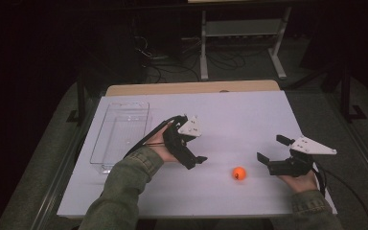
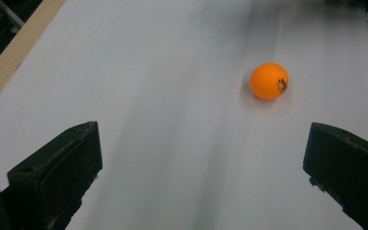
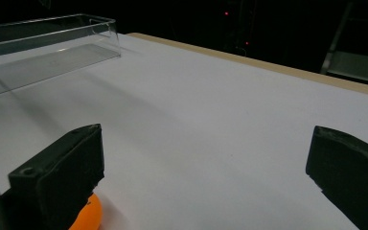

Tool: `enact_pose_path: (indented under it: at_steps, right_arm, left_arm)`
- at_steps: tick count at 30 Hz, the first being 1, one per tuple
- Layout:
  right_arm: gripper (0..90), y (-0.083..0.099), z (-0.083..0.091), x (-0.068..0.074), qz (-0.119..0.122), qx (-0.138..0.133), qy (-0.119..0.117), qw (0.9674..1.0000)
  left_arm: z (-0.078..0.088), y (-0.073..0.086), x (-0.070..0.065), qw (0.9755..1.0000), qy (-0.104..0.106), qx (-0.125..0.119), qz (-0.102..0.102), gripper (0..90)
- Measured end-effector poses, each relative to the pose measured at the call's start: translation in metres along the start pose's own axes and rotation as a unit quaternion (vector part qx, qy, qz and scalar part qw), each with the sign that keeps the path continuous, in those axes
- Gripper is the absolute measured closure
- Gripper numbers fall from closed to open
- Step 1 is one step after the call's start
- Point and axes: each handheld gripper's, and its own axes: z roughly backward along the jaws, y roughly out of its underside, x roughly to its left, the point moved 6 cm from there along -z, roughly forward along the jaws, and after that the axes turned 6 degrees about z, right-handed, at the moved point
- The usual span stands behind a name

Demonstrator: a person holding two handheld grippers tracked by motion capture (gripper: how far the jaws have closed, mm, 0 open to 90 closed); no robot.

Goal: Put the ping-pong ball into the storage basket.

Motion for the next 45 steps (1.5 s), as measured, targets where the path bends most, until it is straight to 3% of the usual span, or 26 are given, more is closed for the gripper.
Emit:
enact_pose_path:
  at_steps: [17,41,45]
  right_arm:
    - [0.0,0.0,0.003,-0.005,-0.004,-0.005,0.005,1.0]
    - [0.0,-0.001,0.005,-0.005,-0.008,-0.01,0.005,0.9999]
    - [0.0,0.0,0.005,-0.005,-0.007,-0.009,0.004,0.9999]
  left_arm:
    - [-0.021,-0.011,-0.013,0.9998,0.015,0.002,-0.016,0.0]
    - [-0.054,-0.011,-0.029,0.9985,0.042,0.024,-0.024,0.0]
    - [-0.056,-0.011,-0.028,0.9986,0.038,0.029,-0.023,0.0]
